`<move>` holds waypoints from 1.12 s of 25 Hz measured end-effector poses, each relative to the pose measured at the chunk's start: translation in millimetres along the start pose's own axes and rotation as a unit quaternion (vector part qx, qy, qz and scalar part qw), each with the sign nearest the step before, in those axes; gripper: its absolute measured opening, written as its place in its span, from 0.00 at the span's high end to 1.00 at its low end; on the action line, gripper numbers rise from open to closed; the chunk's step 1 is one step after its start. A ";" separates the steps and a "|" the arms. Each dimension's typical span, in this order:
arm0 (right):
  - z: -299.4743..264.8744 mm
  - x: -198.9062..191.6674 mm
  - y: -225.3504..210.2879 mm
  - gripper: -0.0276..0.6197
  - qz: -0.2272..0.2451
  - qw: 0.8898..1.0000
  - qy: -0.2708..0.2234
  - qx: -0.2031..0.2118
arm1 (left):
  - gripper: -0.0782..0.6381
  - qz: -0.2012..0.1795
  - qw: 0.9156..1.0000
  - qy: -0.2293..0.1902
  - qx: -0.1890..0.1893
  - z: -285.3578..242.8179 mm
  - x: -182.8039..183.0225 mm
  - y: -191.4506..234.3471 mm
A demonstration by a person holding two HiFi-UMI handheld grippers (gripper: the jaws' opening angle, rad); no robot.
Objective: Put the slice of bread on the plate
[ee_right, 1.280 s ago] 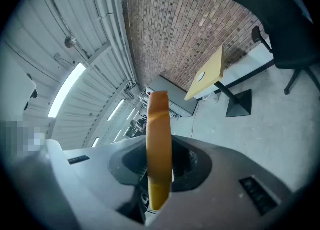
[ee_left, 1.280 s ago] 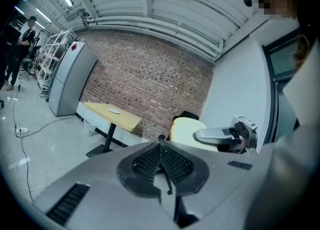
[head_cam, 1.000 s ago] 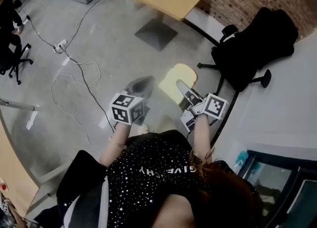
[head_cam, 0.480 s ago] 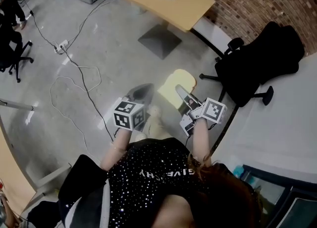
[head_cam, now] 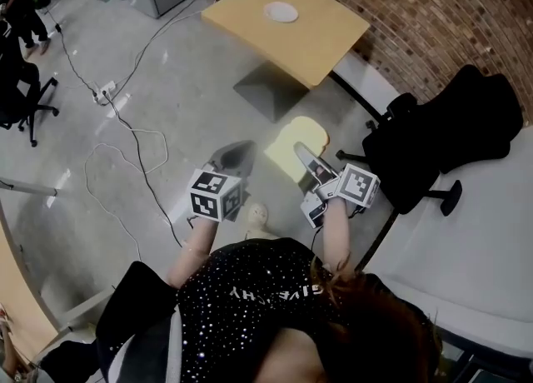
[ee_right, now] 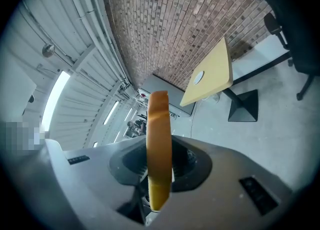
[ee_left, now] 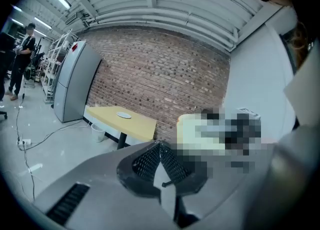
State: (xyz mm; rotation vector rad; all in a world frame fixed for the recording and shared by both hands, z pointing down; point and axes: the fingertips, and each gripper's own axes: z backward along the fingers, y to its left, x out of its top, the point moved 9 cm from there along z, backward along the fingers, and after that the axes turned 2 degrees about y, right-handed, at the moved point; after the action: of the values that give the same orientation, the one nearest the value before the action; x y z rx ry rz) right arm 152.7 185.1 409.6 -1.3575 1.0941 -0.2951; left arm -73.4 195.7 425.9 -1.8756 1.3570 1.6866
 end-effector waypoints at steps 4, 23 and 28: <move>-8.8 57.8 -27.0 0.82 -0.016 1.000 0.015 -0.012 | 0.88 -0.001 1.000 0.009 0.007 -57.0 24.8 -2.6; -13.0 75.5 -63.3 0.81 -0.001 1.000 0.005 0.024 | 0.88 0.012 0.999 -0.011 0.029 -88.7 4.9 9.4; -17.2 85.4 -65.6 0.82 -0.001 1.000 -0.003 0.027 | 0.88 0.009 0.999 -0.024 0.047 -99.8 13.1 17.4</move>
State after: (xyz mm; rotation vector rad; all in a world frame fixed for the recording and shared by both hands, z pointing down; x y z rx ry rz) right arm 209.6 94.6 431.2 -1.3096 1.0735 -0.3203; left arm -25.8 108.2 448.9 -1.7647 1.4135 1.6354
